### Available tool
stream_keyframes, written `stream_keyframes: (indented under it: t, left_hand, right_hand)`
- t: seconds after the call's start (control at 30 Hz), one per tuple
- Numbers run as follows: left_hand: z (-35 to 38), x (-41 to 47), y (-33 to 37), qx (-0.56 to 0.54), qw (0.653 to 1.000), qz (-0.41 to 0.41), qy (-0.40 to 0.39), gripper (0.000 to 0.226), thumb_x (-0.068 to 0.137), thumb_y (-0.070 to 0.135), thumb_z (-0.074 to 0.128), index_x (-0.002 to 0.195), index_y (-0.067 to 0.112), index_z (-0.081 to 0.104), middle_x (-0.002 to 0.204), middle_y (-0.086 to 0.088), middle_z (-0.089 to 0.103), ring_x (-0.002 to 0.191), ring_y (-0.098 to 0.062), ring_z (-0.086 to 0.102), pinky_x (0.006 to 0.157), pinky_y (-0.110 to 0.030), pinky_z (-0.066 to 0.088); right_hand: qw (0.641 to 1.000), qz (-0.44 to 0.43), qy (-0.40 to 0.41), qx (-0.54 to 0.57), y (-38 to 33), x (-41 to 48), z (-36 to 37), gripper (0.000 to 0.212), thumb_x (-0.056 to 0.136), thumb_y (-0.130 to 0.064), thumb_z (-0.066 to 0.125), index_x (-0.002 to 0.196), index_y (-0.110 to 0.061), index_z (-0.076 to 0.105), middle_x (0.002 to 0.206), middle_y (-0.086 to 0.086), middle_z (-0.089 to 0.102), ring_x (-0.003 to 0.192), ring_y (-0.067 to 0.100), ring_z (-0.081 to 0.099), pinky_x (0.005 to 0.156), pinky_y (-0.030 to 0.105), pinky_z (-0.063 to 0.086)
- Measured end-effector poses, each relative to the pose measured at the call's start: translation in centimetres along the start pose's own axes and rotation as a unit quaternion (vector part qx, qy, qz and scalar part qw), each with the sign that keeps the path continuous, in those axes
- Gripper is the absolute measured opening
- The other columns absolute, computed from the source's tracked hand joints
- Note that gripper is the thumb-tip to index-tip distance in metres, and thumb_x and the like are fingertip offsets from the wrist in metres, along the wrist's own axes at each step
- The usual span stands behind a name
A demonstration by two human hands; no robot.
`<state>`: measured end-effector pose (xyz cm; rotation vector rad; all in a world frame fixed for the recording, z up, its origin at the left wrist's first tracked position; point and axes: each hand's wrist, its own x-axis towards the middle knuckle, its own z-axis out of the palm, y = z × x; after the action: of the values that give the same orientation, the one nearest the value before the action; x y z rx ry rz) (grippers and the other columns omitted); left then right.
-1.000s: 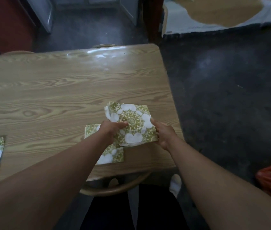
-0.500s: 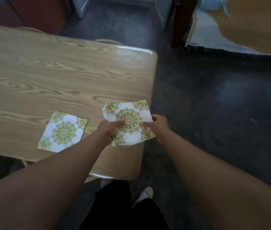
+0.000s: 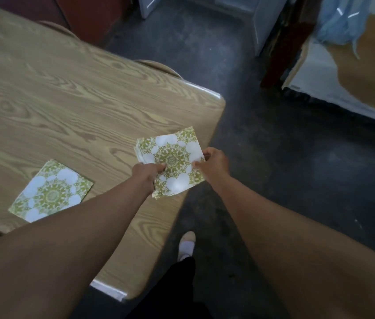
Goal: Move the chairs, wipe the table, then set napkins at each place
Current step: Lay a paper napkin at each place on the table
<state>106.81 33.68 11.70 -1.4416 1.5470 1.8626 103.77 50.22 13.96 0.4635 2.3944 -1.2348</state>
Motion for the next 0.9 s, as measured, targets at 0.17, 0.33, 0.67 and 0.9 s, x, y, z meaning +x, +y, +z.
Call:
stream_keyframes:
  t: [0.17,0.33,0.67,0.9]
  left_hand:
    - [5.6,0.9,3.6,-0.031,1.000,0.006,0.002,0.045,0.080,0.002,0.074,0.122,-0.001,0.058,0.114,-0.019,0.068,0.096,-0.036,0.067,0.077,-0.045,0.056]
    - [9.6,1.4,7.9,-0.049,0.999,0.015,0.010,0.045,0.079,0.010,0.077,0.120,0.000,0.059,0.109,-0.019,0.069,0.090,-0.036,0.069,0.073,-0.045,0.058]
    - [17.7,4.3,14.8,-0.113,0.992,-0.004,0.054,0.047,0.081,0.017,0.077,0.121,0.001,0.058,0.105,-0.020,0.070,0.088,-0.037,0.070,0.076,-0.049,0.058]
    - [21.1,5.8,18.7,-0.211,0.970,0.000,0.121,0.046,0.081,0.013,0.076,0.121,-0.001,0.059,0.106,-0.020,0.070,0.089,-0.035,0.068,0.071,-0.043,0.056]
  right_hand:
    - [0.999,-0.026,-0.014,-0.014,-2.6,5.1,-4.6,0.015,0.078,-0.011,0.075,0.085,-0.022,0.067,0.093,0.001,0.073,0.084,0.017,0.068,0.078,0.033,0.058]
    - [0.998,-0.037,-0.030,-0.037,-5.1,10.2,-8.5,0.015,0.079,-0.012,0.075,0.091,-0.019,0.070,0.092,0.000,0.072,0.082,0.016,0.069,0.069,0.028,0.055]
    - [0.981,-0.120,-0.115,-0.104,-10.4,23.7,-14.1,0.018,0.078,-0.014,0.076,0.095,-0.017,0.073,0.091,0.003,0.075,0.082,0.018,0.071,0.079,0.033,0.059]
    - [0.947,-0.195,-0.190,-0.171,-15.8,30.7,-15.2,0.021,0.081,-0.015,0.075,0.102,-0.014,0.073,0.089,0.000,0.069,0.082,0.014,0.064,0.070,0.023,0.049]
